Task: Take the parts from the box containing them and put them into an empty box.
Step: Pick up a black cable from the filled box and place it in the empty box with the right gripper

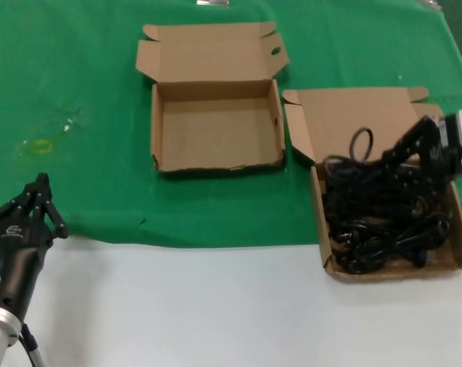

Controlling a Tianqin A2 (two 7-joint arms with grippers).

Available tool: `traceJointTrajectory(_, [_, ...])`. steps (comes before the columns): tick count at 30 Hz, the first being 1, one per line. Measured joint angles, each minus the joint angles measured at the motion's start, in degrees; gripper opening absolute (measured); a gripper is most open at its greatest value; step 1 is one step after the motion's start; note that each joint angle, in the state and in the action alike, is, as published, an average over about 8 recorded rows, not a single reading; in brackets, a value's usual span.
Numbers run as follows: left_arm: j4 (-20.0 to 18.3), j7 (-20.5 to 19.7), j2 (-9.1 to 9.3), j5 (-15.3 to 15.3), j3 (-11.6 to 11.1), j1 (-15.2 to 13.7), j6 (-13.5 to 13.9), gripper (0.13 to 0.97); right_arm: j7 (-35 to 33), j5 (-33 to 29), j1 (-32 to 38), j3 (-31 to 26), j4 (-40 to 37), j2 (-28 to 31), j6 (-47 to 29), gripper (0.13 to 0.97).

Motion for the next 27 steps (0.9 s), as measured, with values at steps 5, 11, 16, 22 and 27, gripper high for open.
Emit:
traceJointTrajectory(5, [0.00, 0.00, 0.00, 0.00, 0.00, 0.00, 0.00, 0.144, 3.75, 0.58, 1.96, 0.26, 0.88, -1.29, -0.95, 0.213])
traceJointTrajectory(11, [0.00, 0.00, 0.00, 0.00, 0.00, 0.00, 0.00, 0.144, 5.28, 0.37, 4.47, -0.31, -0.51, -3.90, -1.01, 0.213])
traceJointTrajectory(16, [0.00, 0.00, 0.00, 0.00, 0.00, 0.00, 0.00, 0.144, 4.63, -0.35, 7.05, -1.25, -3.87, -7.14, -0.13, 0.213])
traceJointTrajectory(22, [0.00, 0.00, 0.00, 0.00, 0.00, 0.00, 0.00, 0.144, 2.54, -0.80, 10.29, -2.16, -10.16, -12.34, 2.03, 0.212])
traceJointTrajectory(27, [0.00, 0.00, 0.00, 0.00, 0.00, 0.00, 0.00, 0.144, -1.00, -0.43, 13.14, -2.38, -17.67, -17.58, 4.61, 0.212])
